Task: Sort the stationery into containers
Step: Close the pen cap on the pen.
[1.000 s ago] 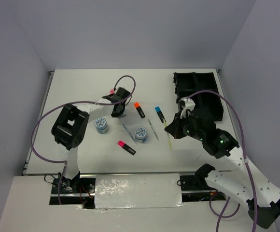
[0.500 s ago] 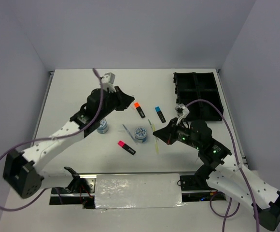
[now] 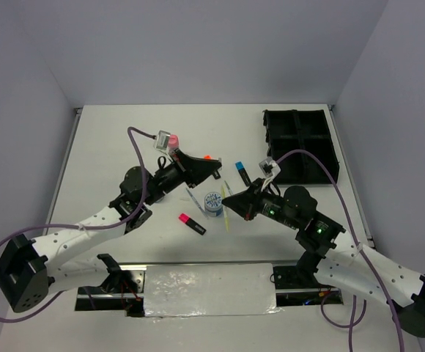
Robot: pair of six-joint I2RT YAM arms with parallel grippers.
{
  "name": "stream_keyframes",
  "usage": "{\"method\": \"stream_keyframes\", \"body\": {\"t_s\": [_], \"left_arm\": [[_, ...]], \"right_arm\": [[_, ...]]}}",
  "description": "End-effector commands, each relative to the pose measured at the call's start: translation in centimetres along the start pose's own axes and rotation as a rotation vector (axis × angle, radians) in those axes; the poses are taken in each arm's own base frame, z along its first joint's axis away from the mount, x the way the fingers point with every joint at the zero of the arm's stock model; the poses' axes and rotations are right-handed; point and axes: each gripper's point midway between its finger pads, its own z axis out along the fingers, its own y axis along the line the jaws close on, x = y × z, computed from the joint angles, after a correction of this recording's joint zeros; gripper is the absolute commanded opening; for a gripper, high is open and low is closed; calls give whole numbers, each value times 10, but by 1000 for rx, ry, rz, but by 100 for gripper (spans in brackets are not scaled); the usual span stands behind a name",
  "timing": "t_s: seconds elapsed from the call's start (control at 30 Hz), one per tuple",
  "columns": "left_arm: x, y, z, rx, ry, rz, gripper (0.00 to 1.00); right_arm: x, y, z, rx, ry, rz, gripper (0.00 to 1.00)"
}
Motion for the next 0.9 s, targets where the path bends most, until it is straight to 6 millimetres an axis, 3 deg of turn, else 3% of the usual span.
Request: {"method": "stream_keyframes", "body": {"t_s": [0.0,0.33,0.87], "left_arm": [[-25,-45,-6,173,-90,19,0],[-17,-38,-7,167,-80,5,0],[-4,-30,-7,156,-47,-5,0]], "right_arm": [[-31,20,1,-53,-94,-29,0],[-40,29,-3,-78,-118,-36,0],[-48,32,5,-79,-133,-35,0]]}}
